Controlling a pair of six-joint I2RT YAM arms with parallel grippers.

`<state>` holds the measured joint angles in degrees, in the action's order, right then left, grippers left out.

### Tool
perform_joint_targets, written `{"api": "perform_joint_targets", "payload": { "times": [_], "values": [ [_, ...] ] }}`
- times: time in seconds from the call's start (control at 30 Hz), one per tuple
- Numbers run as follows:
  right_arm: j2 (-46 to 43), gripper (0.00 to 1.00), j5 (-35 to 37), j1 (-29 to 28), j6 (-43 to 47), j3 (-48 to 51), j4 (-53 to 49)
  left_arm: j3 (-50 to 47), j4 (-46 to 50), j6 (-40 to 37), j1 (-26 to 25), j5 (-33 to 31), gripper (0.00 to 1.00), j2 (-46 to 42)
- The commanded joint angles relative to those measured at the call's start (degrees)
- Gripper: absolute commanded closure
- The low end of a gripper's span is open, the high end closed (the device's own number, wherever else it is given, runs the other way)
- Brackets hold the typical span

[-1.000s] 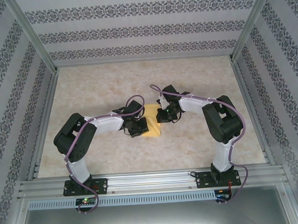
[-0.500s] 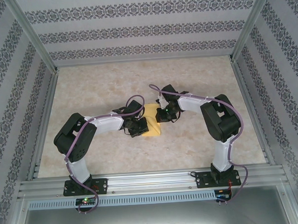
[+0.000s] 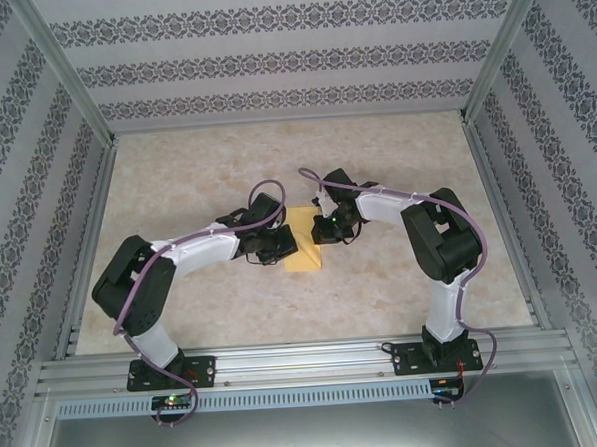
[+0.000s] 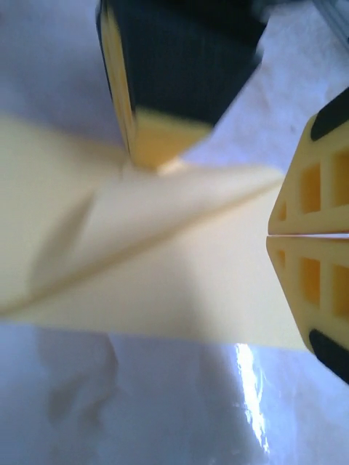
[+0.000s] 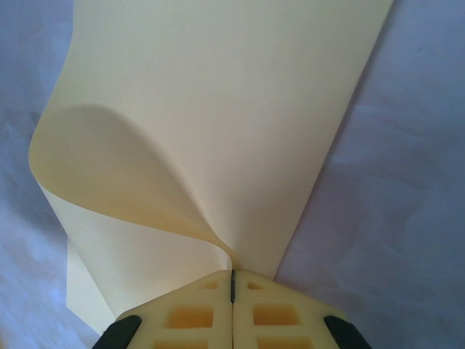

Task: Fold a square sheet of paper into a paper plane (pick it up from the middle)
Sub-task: Fold the triangle a second time at the center of the table.

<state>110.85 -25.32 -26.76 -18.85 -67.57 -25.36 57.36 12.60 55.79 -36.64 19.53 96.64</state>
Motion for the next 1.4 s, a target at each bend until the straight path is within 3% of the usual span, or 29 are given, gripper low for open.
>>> {"api": "perform_joint_targets", "payload": {
  "times": [0.0, 0.2, 0.67, 1.37],
  "values": [
    [1.9, 0.94, 1.3, -0.2, 1.0, -0.3, -2.0, 0.0, -7.4, 1.8, 1.0, 1.0, 0.98, -1.3],
    [2.0, 0.94, 1.2, -0.3, 0.9, -0.2, -1.8, -1.2, -17.5, 6.5, 1.9, 4.5, 1.00, 3.3],
    [2.3, 0.94, 0.9, -0.2, 0.9, -0.2, -1.8, -2.1, -23.8, 8.9, 2.5, 4.8, 1.00, 9.3],
    [2.3, 0.94, 0.8, -0.3, 0.8, -0.4, -1.8, -3.5, -19.1, 9.9, 2.2, 2.0, 1.00, 14.4]
  ]
}}
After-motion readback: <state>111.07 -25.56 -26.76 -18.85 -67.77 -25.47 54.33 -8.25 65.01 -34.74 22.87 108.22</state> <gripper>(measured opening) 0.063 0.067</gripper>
